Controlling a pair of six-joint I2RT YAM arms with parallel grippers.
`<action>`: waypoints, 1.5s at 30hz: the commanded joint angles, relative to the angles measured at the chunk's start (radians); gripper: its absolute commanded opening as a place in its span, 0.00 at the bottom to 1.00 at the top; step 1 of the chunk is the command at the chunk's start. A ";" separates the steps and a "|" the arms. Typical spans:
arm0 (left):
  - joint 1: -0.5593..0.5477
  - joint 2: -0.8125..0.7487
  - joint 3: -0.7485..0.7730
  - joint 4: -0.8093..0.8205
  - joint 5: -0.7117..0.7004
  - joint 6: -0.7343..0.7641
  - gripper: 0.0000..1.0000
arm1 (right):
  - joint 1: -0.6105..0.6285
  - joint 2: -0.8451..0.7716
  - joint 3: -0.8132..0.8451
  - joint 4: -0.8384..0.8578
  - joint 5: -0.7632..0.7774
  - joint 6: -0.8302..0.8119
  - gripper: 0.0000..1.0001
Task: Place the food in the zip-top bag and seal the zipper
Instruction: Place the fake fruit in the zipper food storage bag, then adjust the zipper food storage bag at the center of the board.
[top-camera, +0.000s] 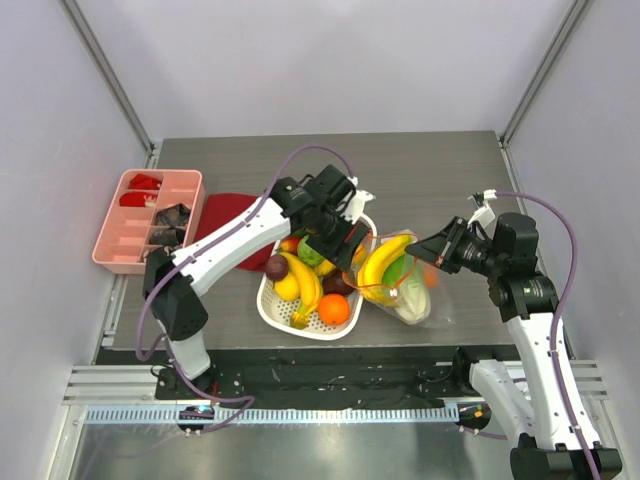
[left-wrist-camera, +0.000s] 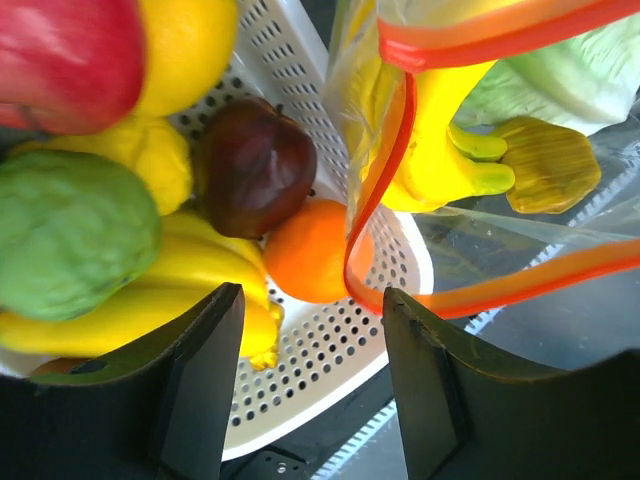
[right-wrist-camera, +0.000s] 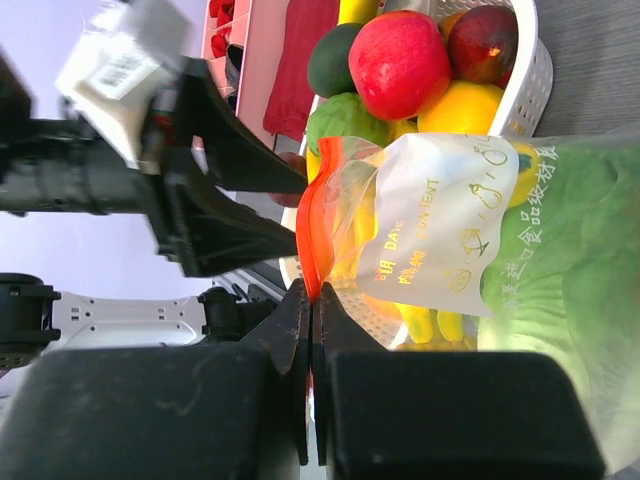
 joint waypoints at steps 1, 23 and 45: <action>-0.007 0.014 -0.032 0.089 0.116 -0.048 0.60 | -0.003 -0.026 0.059 0.039 -0.016 -0.026 0.01; -0.061 0.107 0.226 0.224 0.486 -0.197 0.00 | 0.033 -0.018 -0.052 0.078 -0.041 -0.017 0.01; 0.087 -0.015 0.221 0.023 0.309 0.078 0.06 | 0.088 0.028 -0.046 0.091 -0.004 -0.047 0.01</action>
